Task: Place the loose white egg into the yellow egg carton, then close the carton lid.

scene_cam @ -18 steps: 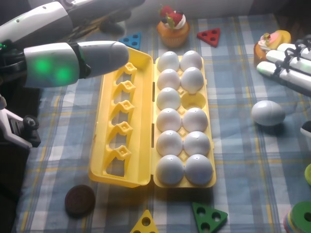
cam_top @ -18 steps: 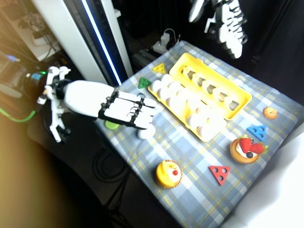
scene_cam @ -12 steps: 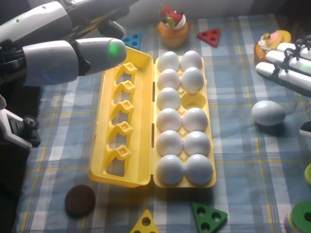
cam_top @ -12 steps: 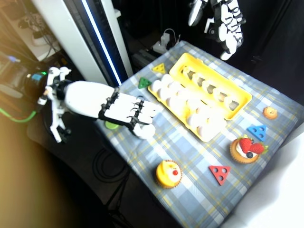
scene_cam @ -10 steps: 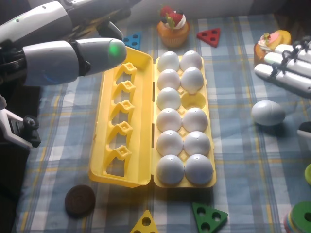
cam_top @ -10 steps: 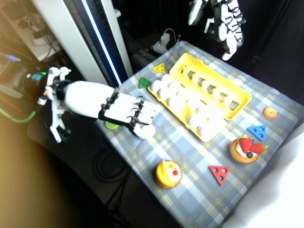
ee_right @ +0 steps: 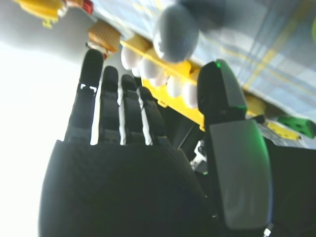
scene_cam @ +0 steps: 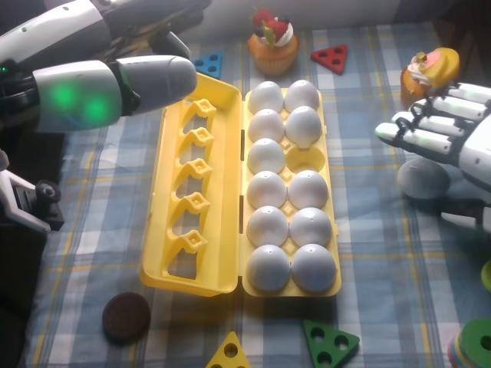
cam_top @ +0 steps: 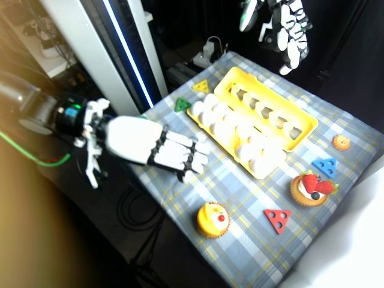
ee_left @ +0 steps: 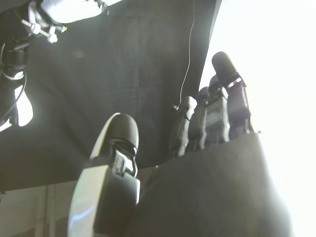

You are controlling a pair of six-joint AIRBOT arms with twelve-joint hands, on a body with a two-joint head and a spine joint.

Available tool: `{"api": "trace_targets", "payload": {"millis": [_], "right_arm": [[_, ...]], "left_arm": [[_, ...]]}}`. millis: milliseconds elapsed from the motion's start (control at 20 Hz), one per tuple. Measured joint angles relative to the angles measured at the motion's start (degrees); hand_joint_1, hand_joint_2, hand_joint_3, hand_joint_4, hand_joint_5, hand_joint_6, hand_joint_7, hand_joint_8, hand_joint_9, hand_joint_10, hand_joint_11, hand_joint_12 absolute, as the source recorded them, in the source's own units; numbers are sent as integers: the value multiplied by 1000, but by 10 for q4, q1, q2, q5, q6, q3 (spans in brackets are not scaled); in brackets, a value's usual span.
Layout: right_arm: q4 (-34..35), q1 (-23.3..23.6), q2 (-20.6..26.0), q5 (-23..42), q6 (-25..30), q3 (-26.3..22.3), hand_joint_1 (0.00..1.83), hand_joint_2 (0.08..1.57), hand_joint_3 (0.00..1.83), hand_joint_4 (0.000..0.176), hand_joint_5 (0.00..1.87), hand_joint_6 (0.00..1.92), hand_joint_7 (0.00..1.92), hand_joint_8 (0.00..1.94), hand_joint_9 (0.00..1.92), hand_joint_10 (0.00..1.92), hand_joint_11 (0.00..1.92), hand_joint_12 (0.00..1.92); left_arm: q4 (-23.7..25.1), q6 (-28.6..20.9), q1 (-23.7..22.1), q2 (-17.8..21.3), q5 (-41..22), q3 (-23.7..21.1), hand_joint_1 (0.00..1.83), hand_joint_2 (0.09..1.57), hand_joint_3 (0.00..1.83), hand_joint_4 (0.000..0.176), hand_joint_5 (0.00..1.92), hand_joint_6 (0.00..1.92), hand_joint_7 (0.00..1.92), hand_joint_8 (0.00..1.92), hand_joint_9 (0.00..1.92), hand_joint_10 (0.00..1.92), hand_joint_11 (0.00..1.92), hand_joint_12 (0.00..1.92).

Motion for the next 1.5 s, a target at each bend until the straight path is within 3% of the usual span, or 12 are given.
{"api": "trace_targets", "payload": {"millis": [200,250,300,450,500,600,800,1000,1100,1250,1350,1500], "right_arm": [[0,12,-29,-28,0,22,980,1235,0,0,246,138,435,98,112,687,0,1366],[0,12,-34,-36,0,27,1099,1227,0,0,366,483,598,474,301,1008,14,1596],[2,13,-37,-40,0,31,1178,1228,0,0,590,1191,840,1089,615,1170,367,1715],[11,21,-39,-38,0,36,1239,1241,4,0,621,1287,861,1415,1018,1513,993,1804],[11,25,-39,-42,-13,36,1211,1258,4,0,622,1304,831,1496,916,1509,904,1789],[14,40,-39,-54,-42,28,1208,1262,1,0,624,1301,825,1529,930,1582,932,1808],[4,58,-36,-38,-56,12,1199,1268,0,0,652,1262,802,1578,964,1705,991,1920],[-17,80,-24,-30,-56,-1,1218,1239,0,0,665,1239,867,1463,1037,1543,1024,1794],[-29,98,-27,-21,-57,-1,1204,1261,3,0,678,1190,784,1630,1077,1751,1109,1916],[-37,119,-49,-25,-57,10,1197,1260,4,0,688,1400,739,1495,1173,1837,1265,1920],[-41,136,-65,-36,-57,23,1168,1322,20,0,538,1400,709,1764,1052,1916,1136,1921],[-46,158,-90,-46,-58,45,1190,1285,1,0,631,1309,761,1648,853,1769,860,1921]], "left_arm": [[-2,0,0,0,-2,0,319,1421,1,42,56,1,25,2,51,11,0,772],[-2,0,0,0,-3,0,338,1416,0,40,66,3,31,2,59,11,0,841],[-2,0,0,0,-3,0,383,1411,0,22,94,8,66,6,100,25,0,998],[-5,0,1,0,-8,0,328,1424,0,49,68,2,49,2,97,16,0,1023],[-10,0,4,0,-10,0,310,1429,0,67,43,1,31,1,85,9,0,945],[-13,0,9,0,-11,0,293,1438,1,89,18,0,5,0,57,3,0,777],[-14,0,10,3,-15,0,313,1426,1,88,31,0,31,1,88,15,0,1054],[-19,0,23,9,-21,-2,332,1420,0,53,96,16,62,6,123,22,0,1051],[-26,0,26,12,-21,-2,315,1414,0,27,131,14,93,4,165,26,0,1184],[-28,0,29,15,-19,-2,318,1412,0,35,145,11,94,3,150,11,0,1118],[-28,0,30,15,-18,-2,345,1401,0,37,153,9,97,2,148,8,0,1095],[-34,0,36,15,-21,-2,412,1381,0,9,201,14,121,4,165,10,0,1086]]}}
